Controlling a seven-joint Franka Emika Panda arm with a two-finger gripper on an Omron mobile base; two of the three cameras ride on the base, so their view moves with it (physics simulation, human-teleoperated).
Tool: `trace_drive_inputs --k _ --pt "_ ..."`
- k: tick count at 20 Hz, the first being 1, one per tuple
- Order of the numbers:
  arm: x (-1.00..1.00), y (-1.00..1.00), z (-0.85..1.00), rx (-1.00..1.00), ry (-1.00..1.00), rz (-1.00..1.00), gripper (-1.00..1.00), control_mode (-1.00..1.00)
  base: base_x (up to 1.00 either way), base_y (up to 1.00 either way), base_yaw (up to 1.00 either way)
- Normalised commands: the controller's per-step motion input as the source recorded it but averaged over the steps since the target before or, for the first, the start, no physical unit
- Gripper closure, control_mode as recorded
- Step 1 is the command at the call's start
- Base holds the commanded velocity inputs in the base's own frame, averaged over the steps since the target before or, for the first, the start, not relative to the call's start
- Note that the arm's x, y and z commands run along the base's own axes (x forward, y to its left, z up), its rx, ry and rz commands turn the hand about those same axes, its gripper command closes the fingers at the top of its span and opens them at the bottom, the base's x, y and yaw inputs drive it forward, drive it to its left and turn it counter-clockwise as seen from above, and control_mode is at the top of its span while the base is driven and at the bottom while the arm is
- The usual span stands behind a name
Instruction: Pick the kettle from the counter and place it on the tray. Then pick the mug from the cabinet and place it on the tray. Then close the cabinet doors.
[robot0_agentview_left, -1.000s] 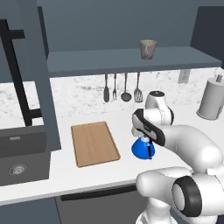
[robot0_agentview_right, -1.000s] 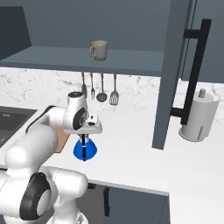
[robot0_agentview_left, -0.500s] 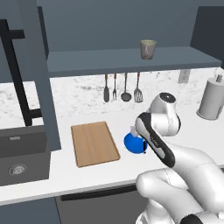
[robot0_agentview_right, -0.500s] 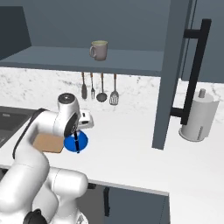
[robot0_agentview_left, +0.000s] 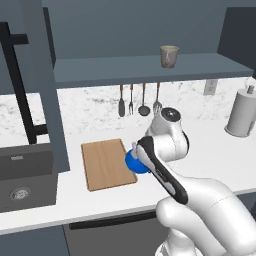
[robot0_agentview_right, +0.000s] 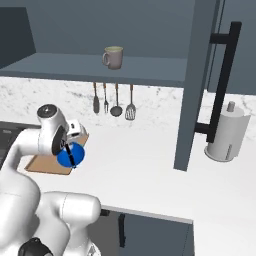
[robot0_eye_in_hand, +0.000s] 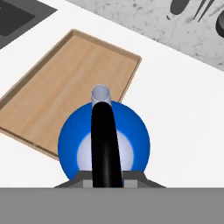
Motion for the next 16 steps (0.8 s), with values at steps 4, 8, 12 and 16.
trace_drive_inputs --k 4,8,12,16 --pt "0.45 0.52 0.22 -0.15 0.00 -0.01 1.00 -1.00 0.00 0.00 0.00" --pt "0.53 0.57 0.00 -0.17 -0.02 -0.06 1.00 -1.00 0.00 0.00 0.00" --pt "0.54 0.44 0.00 -0.05 -0.01 -0.01 1.00 -1.00 0.00 0.00 0.00" --pt "0.52 0.29 0.03 0.00 0.01 0.00 1.00 -1.00 0.00 0.00 0.00"
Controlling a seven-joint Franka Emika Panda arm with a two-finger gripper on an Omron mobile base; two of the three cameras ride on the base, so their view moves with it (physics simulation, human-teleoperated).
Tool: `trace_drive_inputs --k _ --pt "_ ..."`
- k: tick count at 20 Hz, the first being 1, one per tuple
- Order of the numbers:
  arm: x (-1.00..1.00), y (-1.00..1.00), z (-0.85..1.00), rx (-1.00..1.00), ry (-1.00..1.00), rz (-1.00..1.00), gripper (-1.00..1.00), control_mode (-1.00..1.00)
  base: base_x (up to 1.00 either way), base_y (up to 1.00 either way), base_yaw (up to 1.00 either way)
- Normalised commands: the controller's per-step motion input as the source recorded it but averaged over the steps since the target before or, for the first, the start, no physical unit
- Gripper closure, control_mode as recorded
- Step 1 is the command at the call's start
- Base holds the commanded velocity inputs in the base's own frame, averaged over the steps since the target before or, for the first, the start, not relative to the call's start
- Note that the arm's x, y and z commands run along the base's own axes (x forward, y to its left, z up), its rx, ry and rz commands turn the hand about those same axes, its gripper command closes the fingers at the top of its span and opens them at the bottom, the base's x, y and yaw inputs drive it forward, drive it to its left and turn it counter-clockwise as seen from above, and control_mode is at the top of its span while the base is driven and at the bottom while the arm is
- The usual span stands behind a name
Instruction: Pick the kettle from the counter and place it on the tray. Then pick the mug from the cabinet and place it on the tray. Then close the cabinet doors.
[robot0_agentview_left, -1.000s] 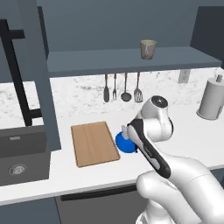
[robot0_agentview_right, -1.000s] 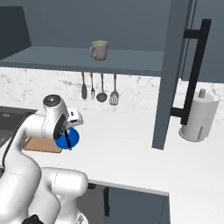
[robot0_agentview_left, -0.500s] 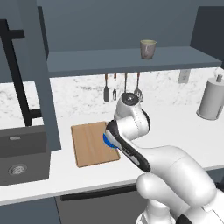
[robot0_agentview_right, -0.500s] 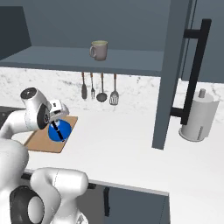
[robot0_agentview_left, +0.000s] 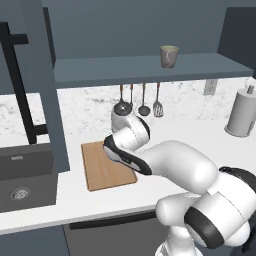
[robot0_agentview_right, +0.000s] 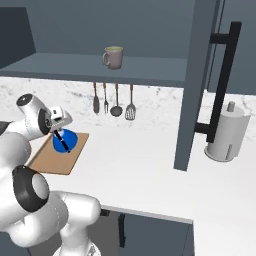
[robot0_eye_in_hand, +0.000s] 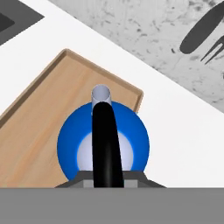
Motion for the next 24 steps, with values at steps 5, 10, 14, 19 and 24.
trace_drive_inputs --k 5,10,14,19,24 --pt "0.33 0.11 -0.03 0.00 0.10 0.00 1.00 -1.00 0.00 0.00 0.00" --pt "0.25 0.10 -0.15 0.00 0.09 0.00 1.00 -1.00 0.00 0.00 0.00" --pt "0.30 0.07 -0.04 0.03 0.01 0.00 1.00 -1.00 0.00 0.00 0.00" --pt "0.09 0.14 -0.21 0.05 0.06 0.00 1.00 -1.00 0.00 0.00 0.00" --pt "0.12 0.15 -0.25 0.12 0.06 0.00 1.00 -1.00 0.00 0.00 0.00"
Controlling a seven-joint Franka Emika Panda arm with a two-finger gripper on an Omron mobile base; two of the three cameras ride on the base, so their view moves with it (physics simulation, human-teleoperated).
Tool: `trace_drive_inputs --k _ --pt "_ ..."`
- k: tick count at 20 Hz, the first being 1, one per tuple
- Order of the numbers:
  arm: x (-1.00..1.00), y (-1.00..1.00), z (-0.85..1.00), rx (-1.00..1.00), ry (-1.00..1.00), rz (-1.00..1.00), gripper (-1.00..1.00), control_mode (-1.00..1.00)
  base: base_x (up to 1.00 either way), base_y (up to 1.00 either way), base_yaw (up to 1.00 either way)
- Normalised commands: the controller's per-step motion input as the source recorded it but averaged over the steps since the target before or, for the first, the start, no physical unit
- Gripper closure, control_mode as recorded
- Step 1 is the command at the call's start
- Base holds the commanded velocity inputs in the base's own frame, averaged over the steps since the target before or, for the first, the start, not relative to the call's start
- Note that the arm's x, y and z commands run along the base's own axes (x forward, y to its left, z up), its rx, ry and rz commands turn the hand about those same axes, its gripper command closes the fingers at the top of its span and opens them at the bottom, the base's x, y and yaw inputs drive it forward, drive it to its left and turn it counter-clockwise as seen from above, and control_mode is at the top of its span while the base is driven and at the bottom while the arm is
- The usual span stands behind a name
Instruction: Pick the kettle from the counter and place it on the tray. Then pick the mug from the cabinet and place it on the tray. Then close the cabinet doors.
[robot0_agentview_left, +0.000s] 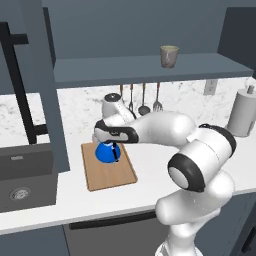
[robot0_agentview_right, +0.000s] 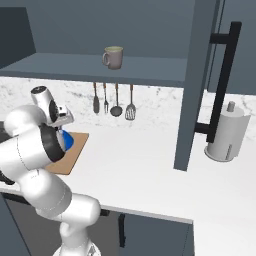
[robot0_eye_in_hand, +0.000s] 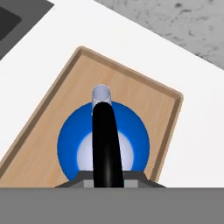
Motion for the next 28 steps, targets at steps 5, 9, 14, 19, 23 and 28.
trace_drive_inputs --k 5,9,14,19,23,28 --pt "0.26 0.04 -0.14 0.04 -0.04 0.00 1.00 -1.00 0.00 0.00 0.00" --pt "0.32 0.07 -0.12 0.00 -0.04 0.00 1.00 -1.00 0.00 0.00 0.00" --pt "0.33 0.14 -0.09 0.00 -0.02 0.00 1.00 -1.00 0.00 0.00 0.00" --pt "0.29 0.12 -0.15 0.00 0.00 0.00 1.00 -1.00 0.00 0.00 0.00" --pt "0.19 0.08 -0.18 0.00 -0.01 0.00 1.00 -1.00 0.00 0.00 0.00" --pt "0.00 0.00 -0.09 0.00 0.00 0.00 -1.00 -1.00 0.00 0.00 0.00"
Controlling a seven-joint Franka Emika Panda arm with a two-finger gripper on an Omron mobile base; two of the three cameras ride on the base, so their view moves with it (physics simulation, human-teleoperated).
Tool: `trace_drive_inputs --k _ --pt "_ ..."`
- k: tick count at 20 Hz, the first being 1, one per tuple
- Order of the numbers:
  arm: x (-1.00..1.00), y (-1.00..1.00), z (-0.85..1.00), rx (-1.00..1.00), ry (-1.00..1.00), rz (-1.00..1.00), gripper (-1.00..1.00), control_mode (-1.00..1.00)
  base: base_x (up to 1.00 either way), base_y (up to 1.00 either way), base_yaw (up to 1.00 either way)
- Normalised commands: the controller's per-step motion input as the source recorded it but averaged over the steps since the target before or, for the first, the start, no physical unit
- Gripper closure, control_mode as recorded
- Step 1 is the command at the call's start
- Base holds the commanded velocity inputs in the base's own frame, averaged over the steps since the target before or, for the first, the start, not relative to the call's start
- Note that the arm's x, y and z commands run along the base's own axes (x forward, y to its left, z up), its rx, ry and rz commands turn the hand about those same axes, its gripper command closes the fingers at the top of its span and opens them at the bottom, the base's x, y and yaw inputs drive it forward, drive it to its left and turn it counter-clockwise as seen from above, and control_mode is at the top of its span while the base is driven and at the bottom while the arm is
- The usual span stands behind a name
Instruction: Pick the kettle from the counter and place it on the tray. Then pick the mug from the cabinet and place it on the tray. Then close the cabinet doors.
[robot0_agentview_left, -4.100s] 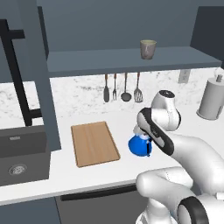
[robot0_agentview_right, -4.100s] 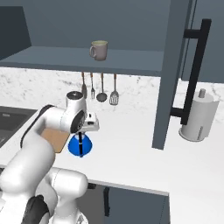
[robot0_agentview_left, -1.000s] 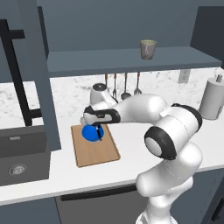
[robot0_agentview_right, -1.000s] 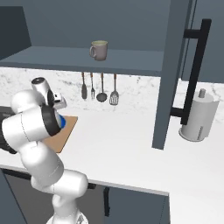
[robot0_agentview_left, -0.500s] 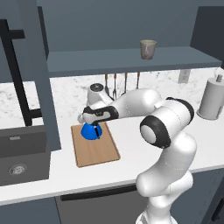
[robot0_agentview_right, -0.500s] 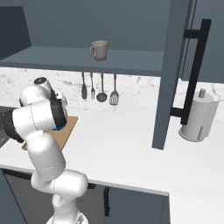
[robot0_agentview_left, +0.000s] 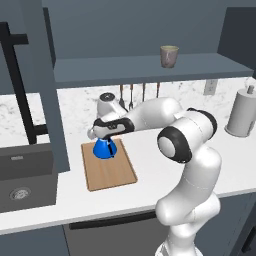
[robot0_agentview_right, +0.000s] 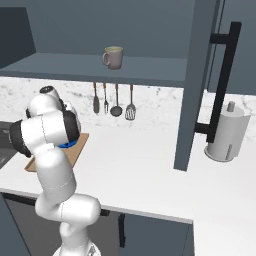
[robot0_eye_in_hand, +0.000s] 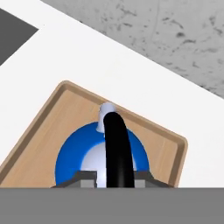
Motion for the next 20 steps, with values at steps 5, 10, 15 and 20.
trace_drive_inputs --k 5,10,15,20 --pt "-0.06 -0.01 0.00 0.00 -0.02 0.00 -1.00 -1.00 0.00 0.00 0.00" --pt "-0.16 -0.01 0.03 0.02 -0.06 0.00 -1.00 -1.00 0.00 0.00 0.00" --pt "-0.30 -0.02 0.10 0.03 -0.16 -0.01 -1.00 -1.00 0.00 0.00 0.00" --pt "-0.22 -0.15 0.29 0.01 -0.09 -0.06 -1.00 -1.00 0.00 0.00 0.00"
